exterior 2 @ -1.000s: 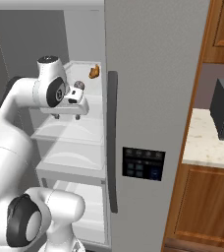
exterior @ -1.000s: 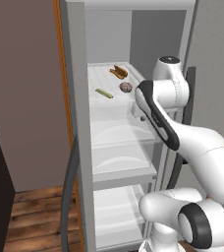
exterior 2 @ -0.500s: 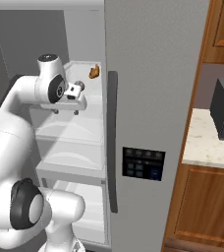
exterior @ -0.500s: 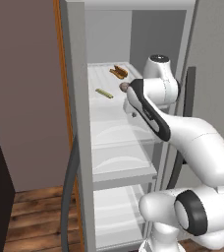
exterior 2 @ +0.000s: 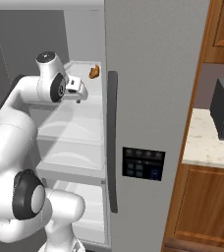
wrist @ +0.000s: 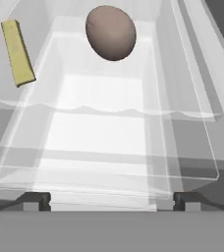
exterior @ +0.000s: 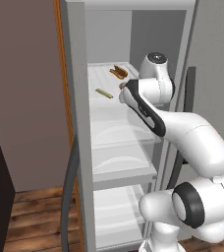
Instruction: Pick the egg and butter from the fridge and place them by the bowl for mixing.
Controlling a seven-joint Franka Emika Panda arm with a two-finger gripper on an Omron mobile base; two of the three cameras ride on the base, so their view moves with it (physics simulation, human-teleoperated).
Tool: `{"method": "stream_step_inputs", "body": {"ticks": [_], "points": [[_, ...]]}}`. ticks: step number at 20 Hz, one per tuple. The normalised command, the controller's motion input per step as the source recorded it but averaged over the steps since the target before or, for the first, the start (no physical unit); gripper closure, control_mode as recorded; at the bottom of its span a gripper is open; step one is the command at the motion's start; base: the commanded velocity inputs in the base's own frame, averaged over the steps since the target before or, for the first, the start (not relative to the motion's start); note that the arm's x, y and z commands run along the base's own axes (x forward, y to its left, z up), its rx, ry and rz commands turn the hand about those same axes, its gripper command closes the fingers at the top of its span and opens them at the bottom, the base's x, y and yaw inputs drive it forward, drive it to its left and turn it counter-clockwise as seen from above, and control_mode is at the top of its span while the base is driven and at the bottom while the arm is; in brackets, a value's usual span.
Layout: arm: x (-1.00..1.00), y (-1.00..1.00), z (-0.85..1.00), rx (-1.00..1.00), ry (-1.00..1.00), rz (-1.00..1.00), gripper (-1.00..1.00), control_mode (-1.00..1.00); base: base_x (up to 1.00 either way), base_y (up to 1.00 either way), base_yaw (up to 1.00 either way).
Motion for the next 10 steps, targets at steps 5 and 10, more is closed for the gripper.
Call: {"method": "stream_step_inputs", "body": {"ticks": [5,10], "points": [[0.35,0.0,0.08,0.01,-0.31,0.0,-1.0,-1.0,0.0,0.0,0.0],[0.32,0.0,0.24,0.0,-0.11,0.0,-1.0,-1.0,0.0,0.0,0.0]]}}
